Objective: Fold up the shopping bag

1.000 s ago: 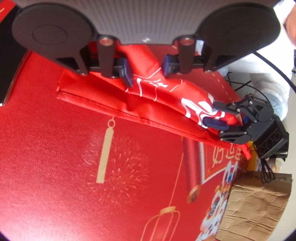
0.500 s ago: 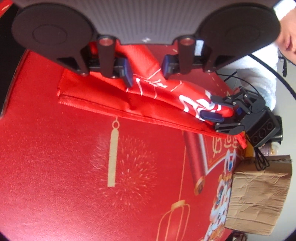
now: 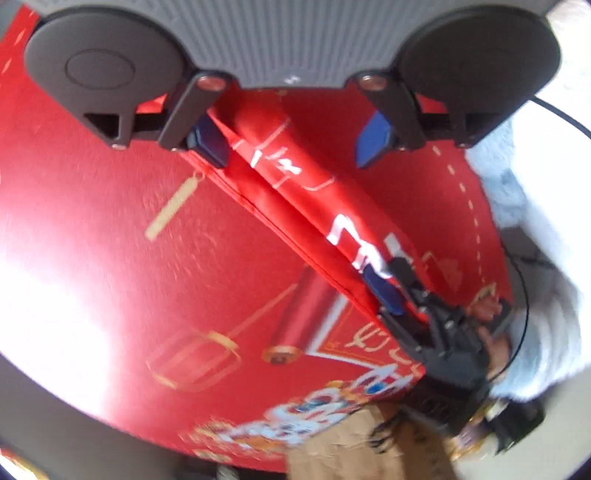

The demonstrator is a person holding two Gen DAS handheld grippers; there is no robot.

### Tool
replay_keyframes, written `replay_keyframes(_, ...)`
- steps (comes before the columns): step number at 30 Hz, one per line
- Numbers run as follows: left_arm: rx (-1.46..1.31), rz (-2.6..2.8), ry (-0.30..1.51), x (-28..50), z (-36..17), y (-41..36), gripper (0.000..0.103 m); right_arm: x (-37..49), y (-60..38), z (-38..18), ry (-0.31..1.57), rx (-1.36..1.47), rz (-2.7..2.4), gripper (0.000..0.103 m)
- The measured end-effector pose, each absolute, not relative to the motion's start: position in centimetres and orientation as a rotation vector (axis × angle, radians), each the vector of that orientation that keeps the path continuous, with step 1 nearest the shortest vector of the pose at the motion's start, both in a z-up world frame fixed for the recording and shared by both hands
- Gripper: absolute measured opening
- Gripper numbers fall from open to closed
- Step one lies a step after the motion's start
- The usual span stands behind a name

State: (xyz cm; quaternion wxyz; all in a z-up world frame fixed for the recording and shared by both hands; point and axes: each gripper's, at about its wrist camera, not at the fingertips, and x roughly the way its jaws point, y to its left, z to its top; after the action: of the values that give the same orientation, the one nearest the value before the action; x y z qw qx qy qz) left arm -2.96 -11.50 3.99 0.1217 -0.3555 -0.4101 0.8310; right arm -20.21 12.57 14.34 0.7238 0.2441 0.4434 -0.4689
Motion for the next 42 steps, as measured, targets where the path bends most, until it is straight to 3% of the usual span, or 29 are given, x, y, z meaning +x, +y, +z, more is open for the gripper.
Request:
replay_keyframes(2,-1.038,2.433,-1.194,-3.0,4.1,-11.5,0.037,-17.4,14.2,14.4,1.012,0.319,-1.088,0.081)
replay_keyframes(5,-1.033,2.443,-1.185,-3.0,4.1,-11.3,0.037,-14.0,15.9,13.7,1.055,0.043,-1.401,0.100)
replay_keyframes(12,-1.034,2.455,-1.176,-2.8,4.0,-11.1,0.037,-15.9,16.5,15.6,0.832,0.109,-1.562,0.102)
replay_keyframes(15,-1.034,2.453,-1.176,-2.7,3.9,-11.2,0.037,-16.2,16.8,15.7,0.872,0.134,-1.511,0.100)
replay_keyframes(18,-1.029,2.459,-1.170,-2.5,3.9,-11.4,0.037,-15.3,17.3,15.2,0.961,0.074,-1.451,0.086)
replay_keyframes(21,-1.027,2.466,-1.166,-2.4,4.0,-11.4,0.037,-14.5,16.9,14.9,1.037,0.122,-1.398,0.084)
replay_keyframes(22,-1.027,2.467,-1.165,-2.5,4.0,-11.4,0.037,-14.4,17.1,14.7,1.043,0.121,-1.379,0.078)
replay_keyframes(23,-1.027,2.468,-1.162,-2.5,4.0,-11.3,0.037,-14.1,16.9,14.4,1.072,0.091,-1.350,0.071)
replay_keyframes(24,-1.027,2.468,-1.161,-2.5,4.0,-11.4,0.037,-13.9,16.7,14.0,1.101,0.066,-1.319,0.049)
replay_keyframes(25,-1.027,2.468,-1.162,-2.5,4.0,-11.4,0.037,-13.8,16.4,13.5,1.136,0.068,-1.282,0.034)
replay_keyframes(29,-1.021,2.471,-1.165,-2.3,3.9,-11.6,0.037,-13.2,15.3,11.9,1.245,0.060,-1.180,0.031)
replay_keyframes(34,-1.008,2.470,-1.161,-2.0,3.9,-11.6,0.037,-12.4,14.6,11.5,1.329,0.027,-1.095,0.038)
replay_keyframes(39,-1.001,2.472,-1.154,-1.9,3.9,-11.4,0.037,-12.1,14.4,11.2,1.371,0.016,-1.057,0.037)
replay_keyframes(42,-0.995,2.476,-1.178,-2.0,3.7,-11.4,0.036,-12.0,14.4,10.7,1.385,-0.002,-1.047,0.020)
